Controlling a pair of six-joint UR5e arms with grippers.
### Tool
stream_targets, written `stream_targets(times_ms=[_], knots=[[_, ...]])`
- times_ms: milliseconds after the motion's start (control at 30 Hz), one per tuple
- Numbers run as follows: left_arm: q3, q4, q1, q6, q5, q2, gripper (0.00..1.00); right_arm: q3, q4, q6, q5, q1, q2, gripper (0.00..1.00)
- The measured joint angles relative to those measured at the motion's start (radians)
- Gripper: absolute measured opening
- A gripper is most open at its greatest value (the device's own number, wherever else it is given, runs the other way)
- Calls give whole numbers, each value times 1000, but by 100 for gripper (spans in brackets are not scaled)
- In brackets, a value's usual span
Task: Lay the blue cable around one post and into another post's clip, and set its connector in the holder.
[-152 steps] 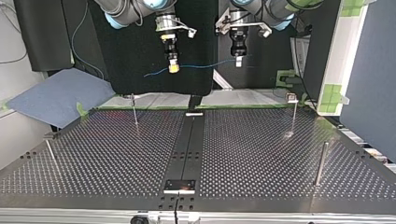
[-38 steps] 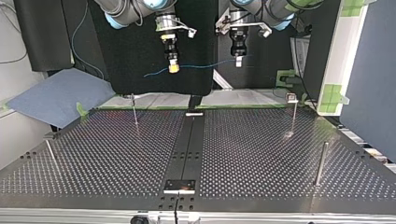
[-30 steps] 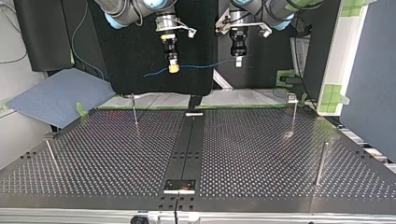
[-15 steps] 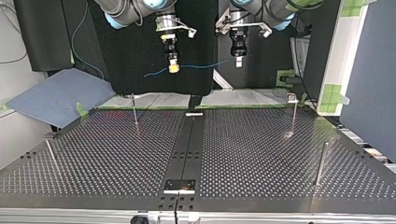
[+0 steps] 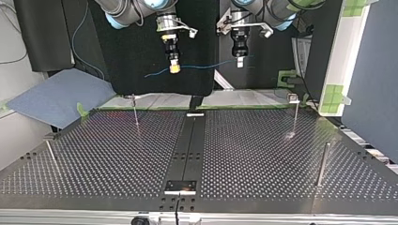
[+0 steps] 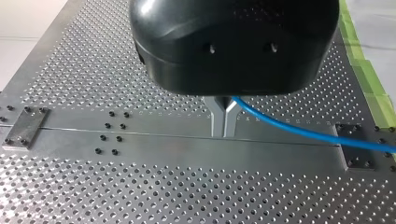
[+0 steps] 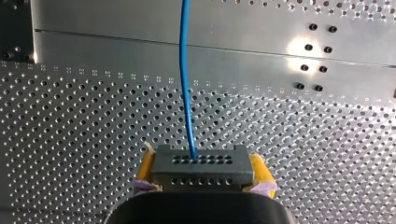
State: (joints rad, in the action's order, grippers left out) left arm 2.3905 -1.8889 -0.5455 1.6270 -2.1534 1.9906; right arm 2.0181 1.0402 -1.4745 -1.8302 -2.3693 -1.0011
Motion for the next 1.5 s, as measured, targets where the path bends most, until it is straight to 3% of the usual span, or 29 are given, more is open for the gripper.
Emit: stream_targets(times_ms=[167,333,533,1000,1100,1200,1333,1500], knots=[[-5,-6,-26,-26,-14,24,0,-3,-12,-12,-12,-12,12,0],[-5,-7,-47,-51,-19,38,0,-4,-46,-43,-49,-53,52,0],[-5,-7,-50,-54,-19,39,0,-5,-55,-50,-60,-78,70,0],[-15,-19,-48,-44,-18,28,0,-9,-59,-51,-66,-77,68,0],[-29,-41,-42,-22,-12,6,0,-28,-77,-63,-85,-77,50,0],[-35,-66,-36,2,4,-19,0,-52,-102,-86,-101,-79,24,0],[-36,-97,-26,18,10,-51,0,-74,-139,-110,-86,-73,-12,0],[-39,-138,-9,9,-11,-91,0,-106,-181,-112,-61,-69,-55,0]])
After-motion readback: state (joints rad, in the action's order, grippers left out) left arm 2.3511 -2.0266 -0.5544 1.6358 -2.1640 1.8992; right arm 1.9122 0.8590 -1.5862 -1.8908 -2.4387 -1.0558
